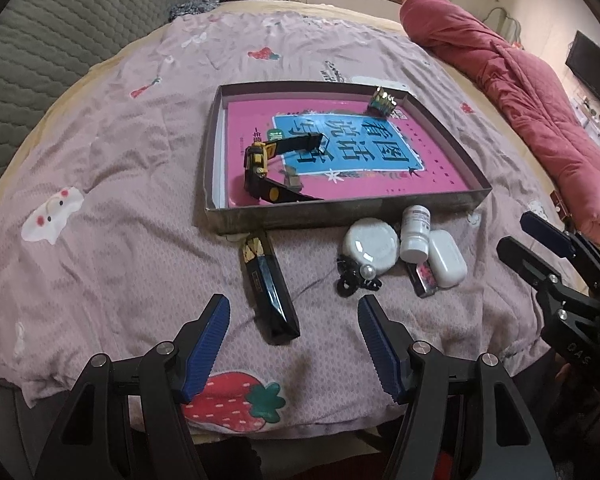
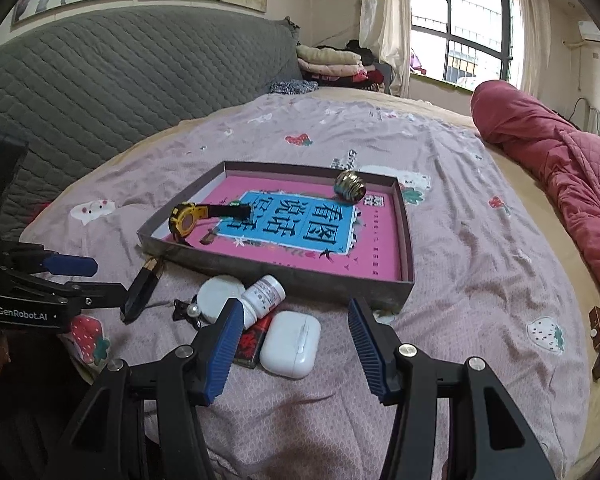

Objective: Organize rigid objects

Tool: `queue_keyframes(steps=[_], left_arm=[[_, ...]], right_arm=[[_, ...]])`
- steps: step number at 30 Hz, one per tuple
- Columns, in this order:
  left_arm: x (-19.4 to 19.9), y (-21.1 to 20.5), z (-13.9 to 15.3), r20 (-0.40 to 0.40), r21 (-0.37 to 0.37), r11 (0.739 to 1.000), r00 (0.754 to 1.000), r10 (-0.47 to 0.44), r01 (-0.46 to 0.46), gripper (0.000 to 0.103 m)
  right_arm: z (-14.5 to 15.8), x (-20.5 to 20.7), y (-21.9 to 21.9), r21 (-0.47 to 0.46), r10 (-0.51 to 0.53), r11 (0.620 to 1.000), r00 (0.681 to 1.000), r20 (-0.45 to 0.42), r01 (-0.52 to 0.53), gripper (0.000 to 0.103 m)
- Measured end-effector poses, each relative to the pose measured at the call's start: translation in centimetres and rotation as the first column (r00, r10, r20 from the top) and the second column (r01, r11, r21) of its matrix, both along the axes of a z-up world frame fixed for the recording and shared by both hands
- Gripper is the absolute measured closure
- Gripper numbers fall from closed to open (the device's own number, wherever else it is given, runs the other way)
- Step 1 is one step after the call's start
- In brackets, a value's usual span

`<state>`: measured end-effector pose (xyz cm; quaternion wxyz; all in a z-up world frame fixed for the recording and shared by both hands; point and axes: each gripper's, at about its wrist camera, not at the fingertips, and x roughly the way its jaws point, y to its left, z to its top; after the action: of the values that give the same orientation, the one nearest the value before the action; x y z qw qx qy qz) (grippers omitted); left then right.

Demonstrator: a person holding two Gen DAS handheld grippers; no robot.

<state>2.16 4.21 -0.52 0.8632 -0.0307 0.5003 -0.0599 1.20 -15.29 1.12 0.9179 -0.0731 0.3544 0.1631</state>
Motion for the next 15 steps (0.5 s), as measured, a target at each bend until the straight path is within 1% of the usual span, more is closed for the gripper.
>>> queue_keyframes(steps=[7,15], left_arm=[[-0.03,0.07,-0.19,-0.011,-0.001,1.000,1.000,0.006,-0.006,0.035],[-0.01,0.18,-0.76,-0.027,-0.005,1.000,1.000,0.006,-0.006,0.035]], right_arm=[[-0.53,-0.14,0.41,-0.025,0.012,1.000,1.000,-0.016,-0.012,0.049],[-0.96,-0.14,1.03,-0.022,0.051,0.998,0.998,-0.026,-0.051,0.049]])
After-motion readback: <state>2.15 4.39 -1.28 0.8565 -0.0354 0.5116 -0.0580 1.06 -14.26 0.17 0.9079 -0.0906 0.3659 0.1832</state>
